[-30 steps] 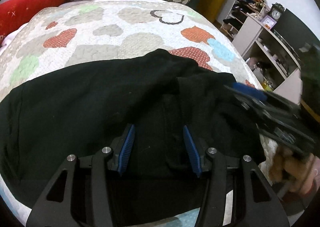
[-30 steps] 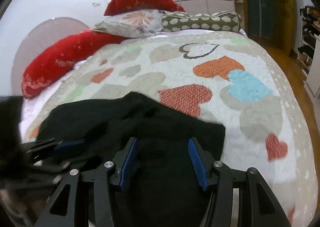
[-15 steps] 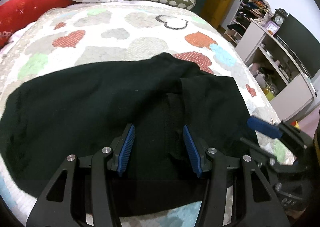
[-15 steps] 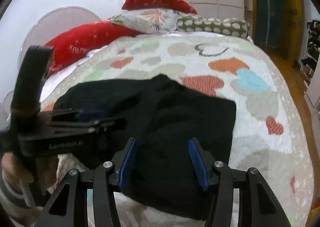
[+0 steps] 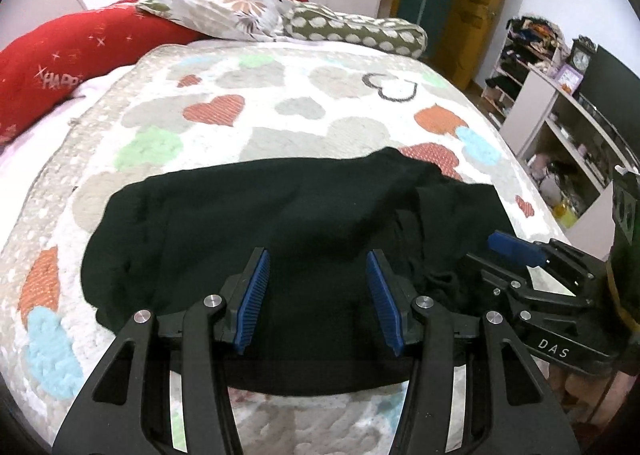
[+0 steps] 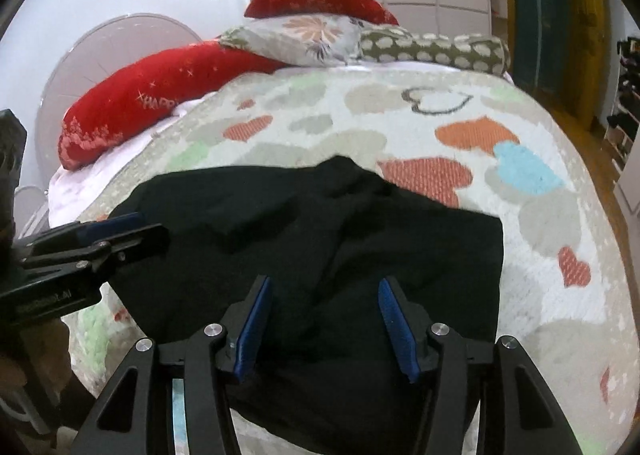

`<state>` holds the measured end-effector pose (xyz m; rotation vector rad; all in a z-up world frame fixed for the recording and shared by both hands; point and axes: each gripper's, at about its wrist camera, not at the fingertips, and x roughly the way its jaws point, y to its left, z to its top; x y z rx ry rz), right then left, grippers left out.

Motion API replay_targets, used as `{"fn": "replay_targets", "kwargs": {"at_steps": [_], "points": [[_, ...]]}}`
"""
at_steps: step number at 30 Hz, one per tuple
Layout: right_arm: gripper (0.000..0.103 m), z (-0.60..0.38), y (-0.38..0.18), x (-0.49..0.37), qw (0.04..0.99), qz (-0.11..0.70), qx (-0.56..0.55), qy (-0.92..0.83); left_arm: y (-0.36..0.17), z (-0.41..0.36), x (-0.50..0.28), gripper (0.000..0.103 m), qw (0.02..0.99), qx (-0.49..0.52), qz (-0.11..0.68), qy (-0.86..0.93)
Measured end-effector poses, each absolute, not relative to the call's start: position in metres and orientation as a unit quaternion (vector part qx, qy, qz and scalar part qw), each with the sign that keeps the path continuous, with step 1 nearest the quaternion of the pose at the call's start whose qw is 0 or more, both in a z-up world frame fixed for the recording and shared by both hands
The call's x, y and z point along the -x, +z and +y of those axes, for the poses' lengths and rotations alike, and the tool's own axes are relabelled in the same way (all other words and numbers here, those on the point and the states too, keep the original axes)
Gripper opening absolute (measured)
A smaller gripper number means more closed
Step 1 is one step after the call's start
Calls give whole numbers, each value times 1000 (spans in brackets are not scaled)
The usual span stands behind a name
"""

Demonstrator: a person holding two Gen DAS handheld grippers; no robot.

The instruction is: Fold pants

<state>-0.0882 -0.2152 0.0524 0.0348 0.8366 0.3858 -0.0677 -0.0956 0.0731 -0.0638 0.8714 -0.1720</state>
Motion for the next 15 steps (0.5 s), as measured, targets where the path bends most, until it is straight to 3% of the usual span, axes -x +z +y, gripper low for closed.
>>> {"fn": "replay_targets", "kwargs": {"at_steps": [6,15], "points": [[61,-197,30,77,880,435,-4,189,76,-87,74,50,904,34,419,-72],[64,-190,67,78,881,406,-56,238,76,-60,79,51,905,61,420,-41]]}}
